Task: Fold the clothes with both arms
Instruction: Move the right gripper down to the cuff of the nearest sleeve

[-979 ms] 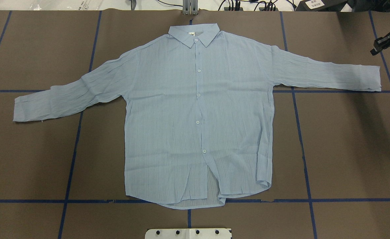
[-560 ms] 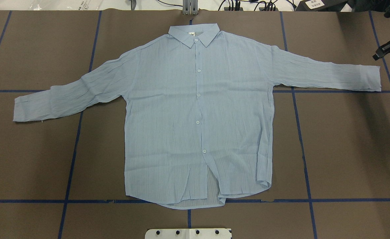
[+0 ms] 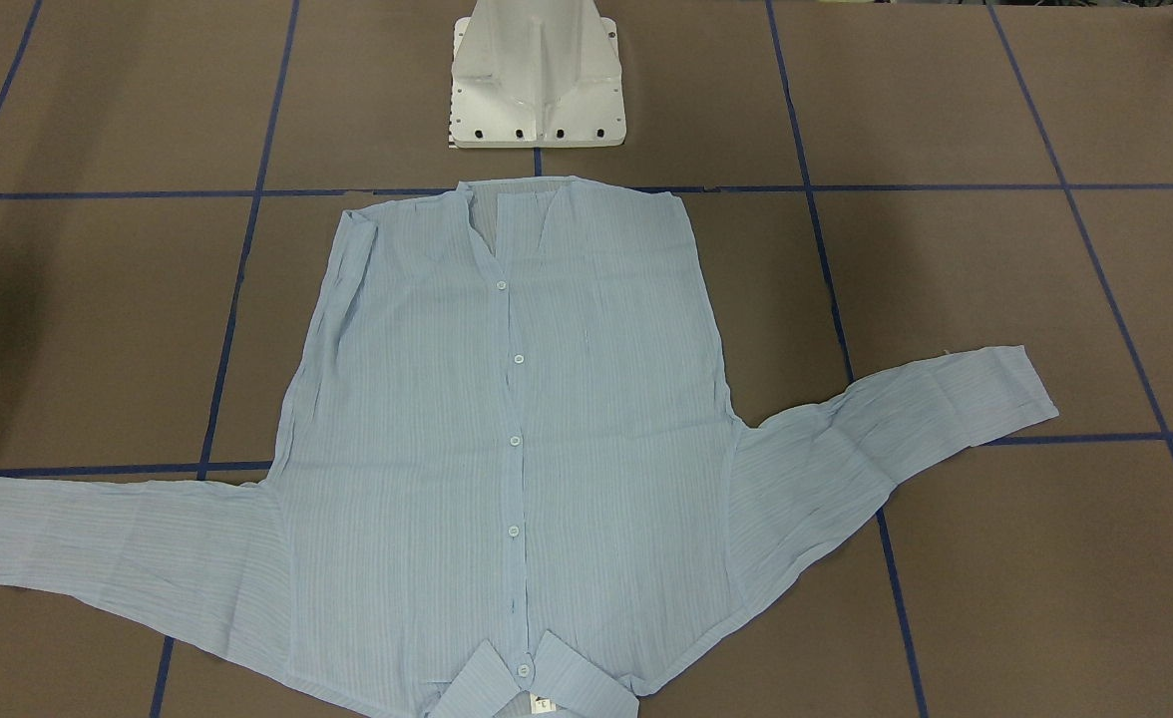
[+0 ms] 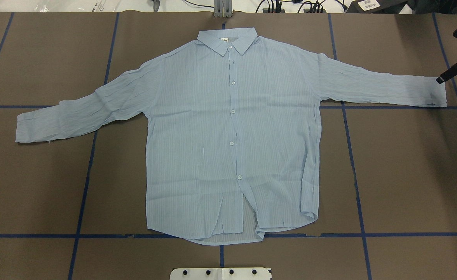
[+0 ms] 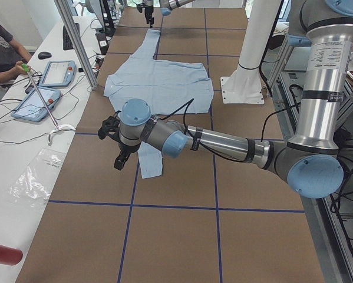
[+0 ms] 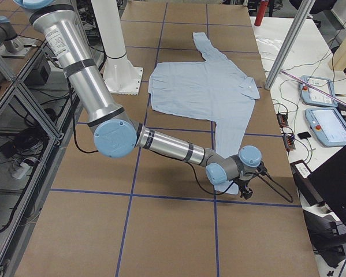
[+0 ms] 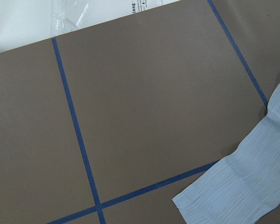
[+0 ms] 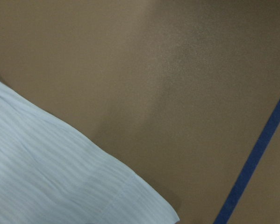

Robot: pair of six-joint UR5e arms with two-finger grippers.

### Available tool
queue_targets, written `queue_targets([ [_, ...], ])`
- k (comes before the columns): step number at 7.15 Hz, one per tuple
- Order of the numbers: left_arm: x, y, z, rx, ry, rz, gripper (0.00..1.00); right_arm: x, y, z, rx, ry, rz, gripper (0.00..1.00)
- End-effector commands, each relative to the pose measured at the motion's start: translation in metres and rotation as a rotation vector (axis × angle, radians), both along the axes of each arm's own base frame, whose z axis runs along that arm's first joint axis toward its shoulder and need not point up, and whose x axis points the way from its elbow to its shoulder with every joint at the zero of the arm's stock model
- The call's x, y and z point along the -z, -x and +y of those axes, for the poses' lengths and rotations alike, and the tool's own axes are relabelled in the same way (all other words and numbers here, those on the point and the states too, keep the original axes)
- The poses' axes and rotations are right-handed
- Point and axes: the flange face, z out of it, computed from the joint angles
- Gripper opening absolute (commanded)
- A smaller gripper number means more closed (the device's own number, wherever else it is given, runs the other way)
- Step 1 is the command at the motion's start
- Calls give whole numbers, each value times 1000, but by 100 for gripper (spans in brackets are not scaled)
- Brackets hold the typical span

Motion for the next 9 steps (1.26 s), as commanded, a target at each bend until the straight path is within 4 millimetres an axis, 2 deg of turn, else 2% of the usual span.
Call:
queue_targets([
  [1,3,-1,0,-1,-4,1,100,-2,10,-7,-15,39,3,90],
  [3,5,-1,1,-1,-9,1,100,-13,16,-2,-6,63,9,84],
  [4,5,-1,1,-1,-9,1,100,-14,19,-1,-4,66,9,78],
  [6,6,-1,0,0,-10,2,100,-19,19,1,-2,82,14,46],
  [8,8,-1,-2,0,-14,2,100,-17,22,1,2,80,10,0],
  [9,9,-1,-2,1,-14,2,100,-16,22,0,2,79,10,0],
])
